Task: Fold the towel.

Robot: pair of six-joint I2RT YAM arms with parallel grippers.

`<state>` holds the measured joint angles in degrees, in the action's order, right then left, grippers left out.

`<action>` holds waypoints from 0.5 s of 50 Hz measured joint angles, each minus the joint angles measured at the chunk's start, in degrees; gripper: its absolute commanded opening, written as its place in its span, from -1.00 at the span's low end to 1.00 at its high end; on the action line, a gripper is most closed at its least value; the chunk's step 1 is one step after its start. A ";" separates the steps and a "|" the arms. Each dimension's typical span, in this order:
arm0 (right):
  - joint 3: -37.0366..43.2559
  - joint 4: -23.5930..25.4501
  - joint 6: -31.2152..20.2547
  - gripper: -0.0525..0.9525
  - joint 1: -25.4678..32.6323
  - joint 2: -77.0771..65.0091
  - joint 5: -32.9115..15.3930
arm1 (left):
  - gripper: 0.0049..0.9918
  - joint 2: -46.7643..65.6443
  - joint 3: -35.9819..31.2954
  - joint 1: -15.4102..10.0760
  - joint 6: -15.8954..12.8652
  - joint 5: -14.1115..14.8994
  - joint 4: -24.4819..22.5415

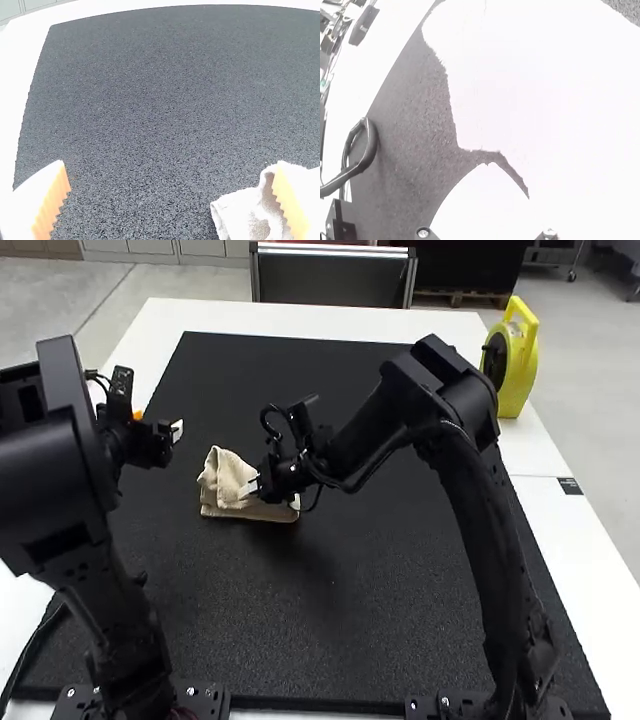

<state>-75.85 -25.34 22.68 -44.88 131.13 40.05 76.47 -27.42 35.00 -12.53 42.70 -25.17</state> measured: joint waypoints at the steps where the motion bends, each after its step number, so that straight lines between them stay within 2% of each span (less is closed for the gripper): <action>1: -0.48 0.00 0.00 -0.93 0.00 0.33 0.00 | 0.94 0.00 0.00 0.20 0.00 0.04 0.00; 10: -3.21 0.02 0.02 -0.93 -0.02 1.53 0.00 | 0.94 0.00 0.42 1.33 -0.04 0.70 0.02; 25: -8.63 0.42 0.04 -0.93 -0.83 5.20 0.00 | 0.94 0.00 0.72 1.38 -0.07 1.11 0.00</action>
<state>-84.49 -24.93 22.72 -45.71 136.33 40.05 76.47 -26.70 36.38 -12.60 43.81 -25.17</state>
